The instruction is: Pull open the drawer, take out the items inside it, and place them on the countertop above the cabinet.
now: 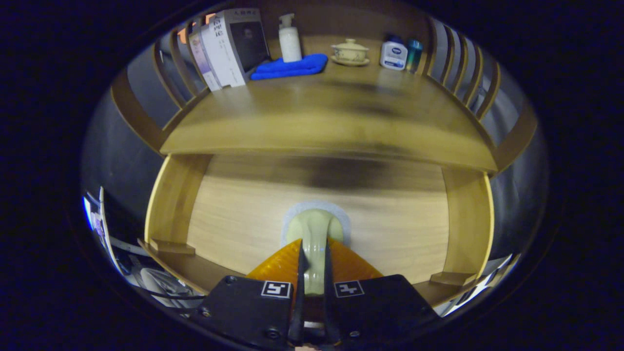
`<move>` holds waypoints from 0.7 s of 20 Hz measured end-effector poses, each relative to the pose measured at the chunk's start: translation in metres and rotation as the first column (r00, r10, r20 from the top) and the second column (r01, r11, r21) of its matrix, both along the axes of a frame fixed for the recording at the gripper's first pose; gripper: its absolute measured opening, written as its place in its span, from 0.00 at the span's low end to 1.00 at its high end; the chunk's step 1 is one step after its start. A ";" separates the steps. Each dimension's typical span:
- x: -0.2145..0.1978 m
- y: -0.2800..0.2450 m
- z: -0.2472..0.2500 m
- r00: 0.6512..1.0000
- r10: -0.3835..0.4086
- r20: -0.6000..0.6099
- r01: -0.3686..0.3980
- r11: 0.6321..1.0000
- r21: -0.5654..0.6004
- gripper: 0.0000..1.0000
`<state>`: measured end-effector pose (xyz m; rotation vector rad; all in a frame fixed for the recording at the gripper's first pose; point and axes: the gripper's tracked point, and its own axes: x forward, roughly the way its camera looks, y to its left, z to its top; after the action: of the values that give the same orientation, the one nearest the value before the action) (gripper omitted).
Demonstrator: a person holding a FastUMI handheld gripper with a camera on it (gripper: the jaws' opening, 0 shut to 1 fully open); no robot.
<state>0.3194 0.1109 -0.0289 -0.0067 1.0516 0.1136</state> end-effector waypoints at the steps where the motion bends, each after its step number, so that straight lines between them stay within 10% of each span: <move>1: 0.002 0.000 0.011 1.000 0.002 0.018 -0.002 1.000 0.005 0.19; 14: 0.100 -0.020 0.106 0.984 -0.104 0.141 0.095 0.993 0.069 0.19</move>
<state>0.4196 0.0912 0.0771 0.0932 0.9015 0.0539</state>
